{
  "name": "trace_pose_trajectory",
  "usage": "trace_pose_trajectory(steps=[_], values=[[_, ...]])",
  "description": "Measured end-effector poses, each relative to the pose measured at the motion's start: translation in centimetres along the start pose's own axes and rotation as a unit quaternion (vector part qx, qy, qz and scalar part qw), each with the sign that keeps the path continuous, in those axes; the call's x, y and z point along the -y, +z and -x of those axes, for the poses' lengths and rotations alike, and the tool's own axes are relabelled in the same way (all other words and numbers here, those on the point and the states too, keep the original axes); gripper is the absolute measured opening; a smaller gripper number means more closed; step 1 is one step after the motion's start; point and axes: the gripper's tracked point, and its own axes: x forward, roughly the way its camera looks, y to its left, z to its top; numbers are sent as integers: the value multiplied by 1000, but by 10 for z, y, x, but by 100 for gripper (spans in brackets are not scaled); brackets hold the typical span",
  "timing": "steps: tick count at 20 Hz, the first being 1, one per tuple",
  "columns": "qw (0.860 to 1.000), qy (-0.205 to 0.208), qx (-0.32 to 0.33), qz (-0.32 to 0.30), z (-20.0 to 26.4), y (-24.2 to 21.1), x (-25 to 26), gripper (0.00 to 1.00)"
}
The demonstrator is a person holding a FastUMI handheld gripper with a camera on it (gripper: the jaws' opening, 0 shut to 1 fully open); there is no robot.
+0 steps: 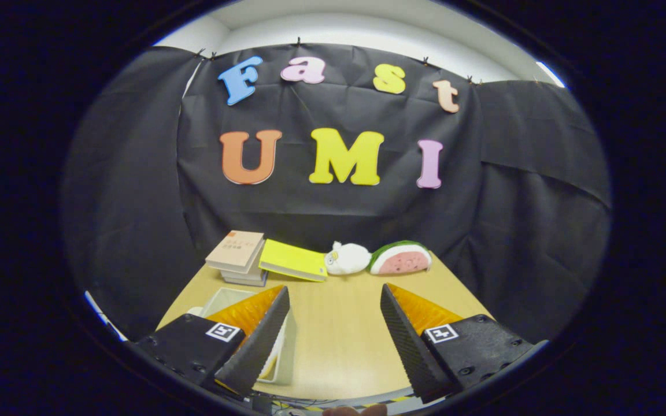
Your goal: Open the storage box then place both shoes into the box .Put the left shoe in first, then the right shoe, with the right side of both shoes facing outward in a uniform manner.
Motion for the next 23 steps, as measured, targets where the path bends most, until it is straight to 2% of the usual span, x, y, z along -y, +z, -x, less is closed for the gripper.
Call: trace_pose_trajectory(steps=[9,15,23], values=[[998,-40,56,-14,29,5,52,100],[997,-49,52,-1,36,-9,62,100],[996,-54,73,1,39,3,62,100]])
